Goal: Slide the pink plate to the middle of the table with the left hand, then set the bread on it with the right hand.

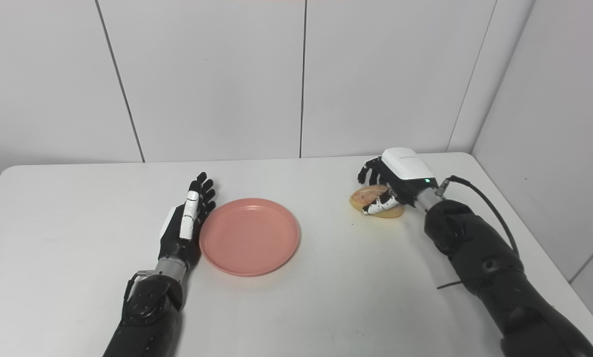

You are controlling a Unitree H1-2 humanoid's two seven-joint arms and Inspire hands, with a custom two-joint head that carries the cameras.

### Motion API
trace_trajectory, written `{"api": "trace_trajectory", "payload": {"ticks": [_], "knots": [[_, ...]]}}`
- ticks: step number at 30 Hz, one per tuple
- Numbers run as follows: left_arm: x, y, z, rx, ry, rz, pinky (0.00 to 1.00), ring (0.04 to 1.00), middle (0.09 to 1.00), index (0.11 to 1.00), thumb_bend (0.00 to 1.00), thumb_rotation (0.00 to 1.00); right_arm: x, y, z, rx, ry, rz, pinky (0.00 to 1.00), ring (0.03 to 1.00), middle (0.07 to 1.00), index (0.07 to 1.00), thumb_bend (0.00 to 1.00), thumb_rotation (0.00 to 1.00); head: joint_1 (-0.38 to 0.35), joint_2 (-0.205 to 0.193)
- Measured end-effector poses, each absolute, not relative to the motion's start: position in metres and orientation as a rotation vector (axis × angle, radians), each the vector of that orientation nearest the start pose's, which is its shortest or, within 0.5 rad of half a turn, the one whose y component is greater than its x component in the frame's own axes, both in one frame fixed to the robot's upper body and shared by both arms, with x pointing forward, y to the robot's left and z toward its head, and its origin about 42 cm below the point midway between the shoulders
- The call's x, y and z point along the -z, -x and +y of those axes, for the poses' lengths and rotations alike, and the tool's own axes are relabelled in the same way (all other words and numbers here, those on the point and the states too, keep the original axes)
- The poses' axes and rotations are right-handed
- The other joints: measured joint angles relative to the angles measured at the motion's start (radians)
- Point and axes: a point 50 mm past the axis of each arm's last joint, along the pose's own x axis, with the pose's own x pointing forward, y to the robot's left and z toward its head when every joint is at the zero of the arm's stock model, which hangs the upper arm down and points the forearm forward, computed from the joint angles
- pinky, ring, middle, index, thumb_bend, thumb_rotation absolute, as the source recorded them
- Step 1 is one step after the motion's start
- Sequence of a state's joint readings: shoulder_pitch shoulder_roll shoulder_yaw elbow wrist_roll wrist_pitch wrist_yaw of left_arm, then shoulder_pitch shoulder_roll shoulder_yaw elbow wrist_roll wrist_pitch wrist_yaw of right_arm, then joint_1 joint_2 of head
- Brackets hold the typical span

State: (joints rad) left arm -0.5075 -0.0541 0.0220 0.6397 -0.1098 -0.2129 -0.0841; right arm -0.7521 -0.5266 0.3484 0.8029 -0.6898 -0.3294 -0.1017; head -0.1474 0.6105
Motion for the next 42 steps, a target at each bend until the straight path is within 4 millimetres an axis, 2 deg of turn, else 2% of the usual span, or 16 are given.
{"api": "trace_trajectory", "payload": {"ticks": [4,8,13,17,20,22,24,26,28,29,31,39,42], "knots": [[-0.111,-0.43,0.141,0.194,0.139,-0.059,0.98,0.932,0.934,0.936,0.59,1.0,-0.222,-0.495,-0.319,-0.224,1.323,-0.34,0.3,0.376,0.424,0.529,0.52,0.0,0.005,-0.002],[-0.111,-0.43,0.141,0.192,0.14,-0.059,0.97,0.929,0.935,0.934,0.58,1.0,-0.242,-0.488,-0.296,-0.236,1.274,-0.449,0.32,0.398,0.43,0.533,0.52,0.0,0.005,0.0],[-0.111,-0.43,0.139,0.192,0.143,-0.059,0.99,0.936,0.94,0.94,0.59,1.0,-0.252,-0.479,-0.268,-0.264,1.215,-0.505,0.34,0.423,0.441,0.529,0.52,0.0,0.009,0.002],[-0.111,-0.43,0.139,0.192,0.143,-0.058,0.99,0.942,0.945,0.946,0.59,1.0,-0.26,-0.474,-0.245,-0.287,1.178,-0.555,0.25,0.321,0.474,0.492,0.52,0.0,0.011,0.0],[-0.111,-0.43,0.139,0.192,0.142,-0.058,1.0,0.943,0.944,0.947,0.6,1.0,-0.266,-0.471,-0.23,-0.31,1.152,-0.586,0.23,0.305,0.475,0.489,0.52,0.0,0.011,0.0],[-0.111,-0.43,0.139,0.192,0.141,-0.058,1.0,0.954,0.95,0.952,0.6,1.0,-0.269,-0.468,-0.219,-0.319,1.135,-0.613,0.19,0.257,0.472,0.488,0.52,0.0,0.011,0.0],[-0.111,-0.43,0.139,0.192,0.141,-0.058,1.0,0.959,0.95,0.954,0.6,1.0,-0.271,-0.465,-0.208,-0.329,1.125,-0.636,0.26,0.329,0.458,0.503,0.52,0.0,0.012,0.0],[-0.111,-0.43,0.138,0.193,0.141,-0.058,1.0,0.959,0.95,0.954,0.6,1.0,-0.27,-0.464,-0.198,-0.345,1.116,-0.648,0.3,0.359,0.436,0.52,0.52,0.0,0.012,0.0],[-0.111,-0.43,0.138,0.193,0.141,-0.058,1.0,0.958,0.948,0.952,0.6,1.0,-0.268,-0.463,-0.19,-0.36,1.109,-0.649,0.23,0.287,0.462,0.496,0.52,0.0,0.012,0.002],[-0.111,-0.43,0.138,0.193,0.14,-0.058,1.0,0.958,0.948,0.951,0.6,1.0,-0.265,-0.463,-0.185,-0.37,1.109,-0.65,0.23,0.286,0.468,0.49,0.52,0.0,0.012,0.002],[-0.111,-0.43,0.139,0.193,0.138,-0.058,1.0,0.954,0.949,0.951,0.61,1.0,-0.26,-0.462,-0.176,-0.391,1.115,-0.647,0.27,0.311,0.473,0.488,0.52,0.0,0.012,0.002],[-0.111,-0.43,0.138,0.193,0.144,-0.058,0.98,0.938,0.948,0.953,0.6,1.0,-0.246,-0.458,-0.147,-0.477,1.102,-0.639,0.27,0.331,0.477,0.489,0.52,0.0,0.011,0.005],[-0.111,-0.43,0.139,0.192,0.145,-0.059,0.98,0.939,0.949,0.954,0.61,1.0,-0.243,-0.457,-0.139,-0.492,1.098,-0.642,0.31,0.388,0.438,0.523,0.52,0.0,0.014,0.009]]}}
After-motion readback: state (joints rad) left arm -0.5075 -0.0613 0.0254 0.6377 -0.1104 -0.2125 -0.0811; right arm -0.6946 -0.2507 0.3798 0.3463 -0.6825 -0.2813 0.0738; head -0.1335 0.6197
